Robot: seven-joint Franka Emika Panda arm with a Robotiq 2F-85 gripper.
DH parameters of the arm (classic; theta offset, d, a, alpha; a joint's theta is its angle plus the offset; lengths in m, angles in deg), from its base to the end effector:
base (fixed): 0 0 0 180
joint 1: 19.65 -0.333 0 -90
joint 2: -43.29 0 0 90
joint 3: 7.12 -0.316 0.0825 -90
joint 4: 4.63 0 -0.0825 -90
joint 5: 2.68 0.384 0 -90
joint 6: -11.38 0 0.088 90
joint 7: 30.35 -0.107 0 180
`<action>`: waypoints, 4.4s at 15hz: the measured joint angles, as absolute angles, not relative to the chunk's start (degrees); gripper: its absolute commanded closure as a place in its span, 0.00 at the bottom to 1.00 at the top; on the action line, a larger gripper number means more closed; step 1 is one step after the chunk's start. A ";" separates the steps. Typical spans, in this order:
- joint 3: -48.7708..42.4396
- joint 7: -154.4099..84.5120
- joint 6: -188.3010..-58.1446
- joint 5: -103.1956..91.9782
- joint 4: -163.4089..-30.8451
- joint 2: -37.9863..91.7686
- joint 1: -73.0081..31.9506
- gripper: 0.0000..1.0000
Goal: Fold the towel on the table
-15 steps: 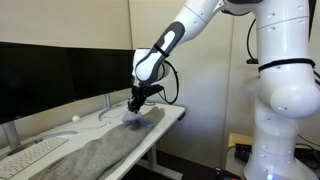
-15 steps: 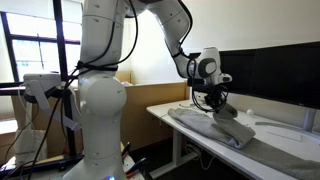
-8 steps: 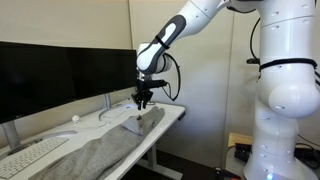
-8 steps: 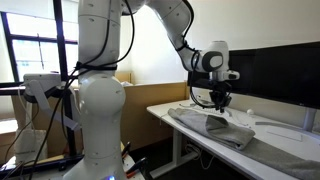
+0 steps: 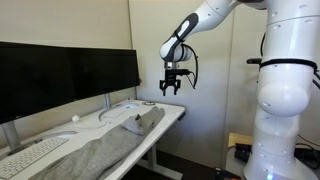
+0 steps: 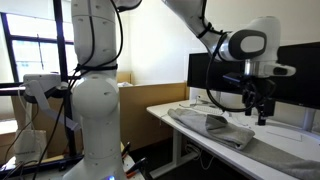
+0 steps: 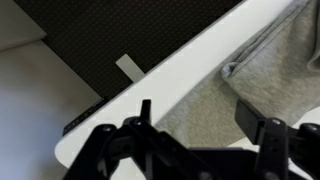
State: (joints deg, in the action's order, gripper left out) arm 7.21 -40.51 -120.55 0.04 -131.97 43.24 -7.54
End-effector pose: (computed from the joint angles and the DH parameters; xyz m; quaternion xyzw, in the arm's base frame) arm 0.4787 -0.2370 0.3816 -0.9437 0.3280 -0.0418 0.0124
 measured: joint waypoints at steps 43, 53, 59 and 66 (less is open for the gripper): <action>-0.38 -55.75 -133.49 -14.89 -120.50 21.95 -26.83 0.26; 0.67 -55.75 -133.37 -15.10 -120.04 20.77 -26.87 0.90; 0.68 -56.21 -133.37 -15.10 -119.77 20.63 -27.27 0.91; 0.21 -58.86 -133.39 -15.09 -118.31 22.10 -30.53 0.91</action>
State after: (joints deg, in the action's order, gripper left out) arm 0.21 -58.86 -133.39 -15.09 -118.31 22.10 -30.53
